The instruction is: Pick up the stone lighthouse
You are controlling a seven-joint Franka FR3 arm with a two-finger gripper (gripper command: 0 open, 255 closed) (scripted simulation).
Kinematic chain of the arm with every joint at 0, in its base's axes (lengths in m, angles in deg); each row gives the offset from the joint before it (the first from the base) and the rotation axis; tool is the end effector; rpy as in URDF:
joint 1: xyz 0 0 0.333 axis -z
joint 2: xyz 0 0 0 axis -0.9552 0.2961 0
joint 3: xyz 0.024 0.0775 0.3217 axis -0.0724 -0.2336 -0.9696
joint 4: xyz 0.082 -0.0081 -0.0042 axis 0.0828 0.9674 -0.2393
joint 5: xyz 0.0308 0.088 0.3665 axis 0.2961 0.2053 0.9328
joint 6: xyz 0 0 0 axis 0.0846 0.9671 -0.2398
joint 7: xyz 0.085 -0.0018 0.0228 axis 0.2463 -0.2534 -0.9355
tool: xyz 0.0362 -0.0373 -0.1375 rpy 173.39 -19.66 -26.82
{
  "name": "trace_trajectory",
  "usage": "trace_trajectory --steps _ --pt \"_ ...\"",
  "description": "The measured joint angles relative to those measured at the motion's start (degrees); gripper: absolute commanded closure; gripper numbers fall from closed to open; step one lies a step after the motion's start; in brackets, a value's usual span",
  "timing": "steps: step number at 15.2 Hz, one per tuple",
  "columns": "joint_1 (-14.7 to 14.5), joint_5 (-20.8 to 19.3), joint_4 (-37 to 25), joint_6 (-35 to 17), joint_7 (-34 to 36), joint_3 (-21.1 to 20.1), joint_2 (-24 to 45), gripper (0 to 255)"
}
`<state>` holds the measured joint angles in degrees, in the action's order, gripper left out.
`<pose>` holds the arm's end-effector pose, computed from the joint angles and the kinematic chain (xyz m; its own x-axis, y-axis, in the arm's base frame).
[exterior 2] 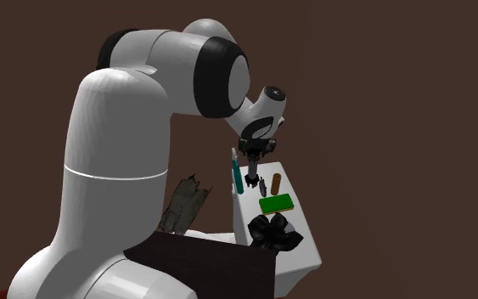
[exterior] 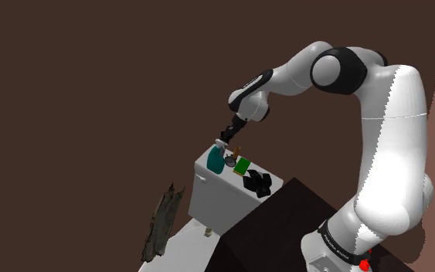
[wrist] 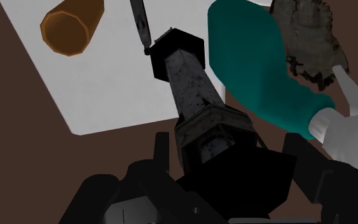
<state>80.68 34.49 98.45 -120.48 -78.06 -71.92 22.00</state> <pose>0.6079 -0.1560 0.1458 0.9619 0.1665 0.2169 0.1972 -0.9720 -0.1281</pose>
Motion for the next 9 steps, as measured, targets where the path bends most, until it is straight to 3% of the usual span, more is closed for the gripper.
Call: trace_trajectory --steps 9 --pt "-0.45 -0.67 0.68 0.95 0.75 0.61 -1.46 255"
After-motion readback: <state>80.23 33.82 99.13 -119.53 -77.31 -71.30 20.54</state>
